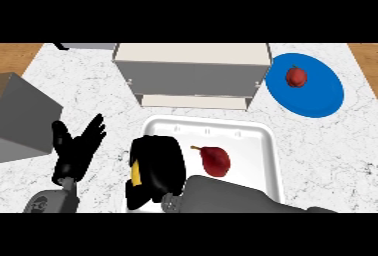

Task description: Pick the lemon from the tray and place it in the tiered shelf

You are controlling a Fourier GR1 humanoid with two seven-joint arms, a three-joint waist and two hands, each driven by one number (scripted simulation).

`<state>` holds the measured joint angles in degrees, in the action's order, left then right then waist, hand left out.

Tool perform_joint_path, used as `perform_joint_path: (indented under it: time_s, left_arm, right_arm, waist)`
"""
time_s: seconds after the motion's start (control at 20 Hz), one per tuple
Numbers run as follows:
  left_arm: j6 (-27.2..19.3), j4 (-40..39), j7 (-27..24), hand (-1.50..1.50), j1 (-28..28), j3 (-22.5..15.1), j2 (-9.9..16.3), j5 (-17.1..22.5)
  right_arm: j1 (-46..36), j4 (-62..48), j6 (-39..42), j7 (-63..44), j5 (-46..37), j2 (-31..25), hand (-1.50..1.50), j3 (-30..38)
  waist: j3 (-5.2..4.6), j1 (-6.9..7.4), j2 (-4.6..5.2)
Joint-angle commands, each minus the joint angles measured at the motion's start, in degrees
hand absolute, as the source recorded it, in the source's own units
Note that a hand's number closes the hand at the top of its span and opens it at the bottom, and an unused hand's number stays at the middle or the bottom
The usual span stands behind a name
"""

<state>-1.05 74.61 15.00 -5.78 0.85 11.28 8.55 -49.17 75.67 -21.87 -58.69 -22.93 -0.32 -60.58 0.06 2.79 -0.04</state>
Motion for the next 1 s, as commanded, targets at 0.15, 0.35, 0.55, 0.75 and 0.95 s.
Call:
perform_joint_path:
  time_s: [0.15, 0.35, 0.55, 0.75, 0.95]
  left_arm:
    - [0.5, -2.0, 0.6, 0.0, -0.2, 2.1, 1.5, 0.8]
    - [0.5, -1.0, 0.3, 0.0, 1.9, 1.1, 0.7, 0.5]
    - [0.2, 1.2, 0.7, 0.0, 2.9, 0.7, 0.2, 0.4]
    - [0.6, 3.5, 2.6, 0.0, 3.8, 1.7, 2.1, 0.9]
    - [-1.4, 4.2, 2.4, 0.0, 4.5, 1.3, 0.4, 0.1]
  right_arm:
    - [-13.9, 7.1, -4.5, -16.8, -8.2, 0.3, 1.5, 3.7]
    - [-22.1, 7.3, 0.0, -22.9, -9.2, 0.3, 1.5, 9.5]
    - [-28.6, 5.8, 5.0, -24.7, -10.2, 0.3, 1.5, 17.4]
    - [-31.6, 3.4, 8.5, -24.9, -12.1, 0.3, 1.5, 22.1]
    - [-34.8, 2.4, 11.8, -24.3, -10.6, -0.8, 1.5, 29.5]
  waist:
    - [-0.18, -2.16, -0.88]
    - [-0.22, -1.9, -1.16]
    - [-0.15, -2.42, -1.11]
    - [-0.07, -2.55, -0.87]
    - [-0.04, -2.77, -0.85]
